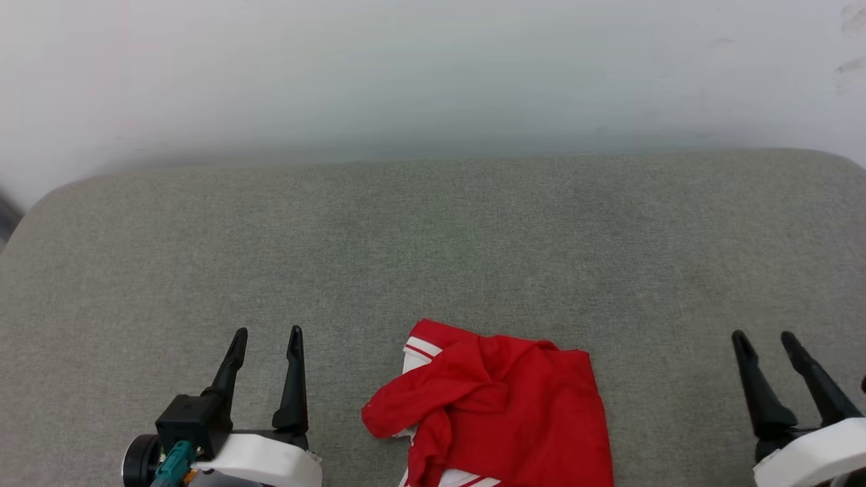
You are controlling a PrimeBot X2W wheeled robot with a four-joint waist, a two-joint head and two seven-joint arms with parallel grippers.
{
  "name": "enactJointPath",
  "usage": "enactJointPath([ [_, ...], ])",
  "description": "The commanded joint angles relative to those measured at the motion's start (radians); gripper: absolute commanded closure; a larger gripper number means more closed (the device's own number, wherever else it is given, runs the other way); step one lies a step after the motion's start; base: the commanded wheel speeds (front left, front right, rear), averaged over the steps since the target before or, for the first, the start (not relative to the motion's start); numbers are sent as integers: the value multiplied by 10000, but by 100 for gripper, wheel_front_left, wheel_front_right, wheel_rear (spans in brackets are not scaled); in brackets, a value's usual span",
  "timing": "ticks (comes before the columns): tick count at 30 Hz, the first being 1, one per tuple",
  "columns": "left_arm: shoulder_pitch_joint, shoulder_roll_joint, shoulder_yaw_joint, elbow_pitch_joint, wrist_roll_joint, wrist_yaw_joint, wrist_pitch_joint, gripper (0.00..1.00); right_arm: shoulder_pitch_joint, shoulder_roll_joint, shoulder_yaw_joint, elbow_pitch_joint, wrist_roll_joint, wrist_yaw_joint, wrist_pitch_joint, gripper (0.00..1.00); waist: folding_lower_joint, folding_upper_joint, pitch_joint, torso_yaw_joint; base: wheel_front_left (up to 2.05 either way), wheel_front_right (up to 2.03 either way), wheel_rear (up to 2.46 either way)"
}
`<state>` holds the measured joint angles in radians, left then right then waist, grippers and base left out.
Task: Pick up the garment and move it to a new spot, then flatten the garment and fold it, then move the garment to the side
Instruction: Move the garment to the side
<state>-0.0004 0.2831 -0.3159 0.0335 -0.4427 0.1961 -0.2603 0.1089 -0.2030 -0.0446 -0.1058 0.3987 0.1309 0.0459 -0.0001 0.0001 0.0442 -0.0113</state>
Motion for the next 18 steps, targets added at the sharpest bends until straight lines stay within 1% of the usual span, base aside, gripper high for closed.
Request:
enactJointPath([
  [1,-93,-85,118,-58,105,-45,-68,0,-26,-146,-361,61,546,-3,479,0,1,-1,39,59,0,0,0],
  [4,-116,-236,251,-113,206,-110,-68,0,-51,-423,-973,289,1521,-3,1653,0,1,-1,72,137,0,0,0],
  [6,-156,-321,341,-143,294,-174,-67,0,-75,-709,-1381,529,2137,-2,2781,0,1,-1,100,212,0,0,0],
  [8,-203,-394,429,-160,369,-258,-67,0,-91,-978,-1617,775,2718,-2,4218,0,1,-1,144,293,0,0,0],
  [9,-225,-449,461,-172,399,-292,-67,0,-130,-1024,-1739,879,3125,-2,4916,0,1,-1,183,356,0,0,0],
  [11,-293,-545,513,-206,489,-393,-67,0,-217,-1077,-2080,1090,3572,-3,6299,0,1,-1,285,470,0,0,0],
  [13,-348,-627,529,-253,578,-491,-61,0,-338,-794,-2305,1200,4031,-2,7552,0,1,-1,416,606,0,0,0],
  [14,-376,-644,553,-261,636,-550,-59,0,-349,-730,-2376,1188,4007,-2,8067,0,1,-1,492,678,0,0,0],
  [16,-509,-731,597,-290,730,-642,-60,0,-547,-225,-2487,1147,4332,-2,9022,0,1,-1,662,823,0,0,0],
  [17,-566,-773,615,-298,780,-697,-60,0,-604,-58,-2502,1115,4353,-3,9395,0,1,-1,762,897,0,0,0],
  [18,-566,-773,615,-298,780,-697,-60,0,-604,-58,-2502,1115,4353,-3,9395,0,1,-1,762,897,0,0,0],
])
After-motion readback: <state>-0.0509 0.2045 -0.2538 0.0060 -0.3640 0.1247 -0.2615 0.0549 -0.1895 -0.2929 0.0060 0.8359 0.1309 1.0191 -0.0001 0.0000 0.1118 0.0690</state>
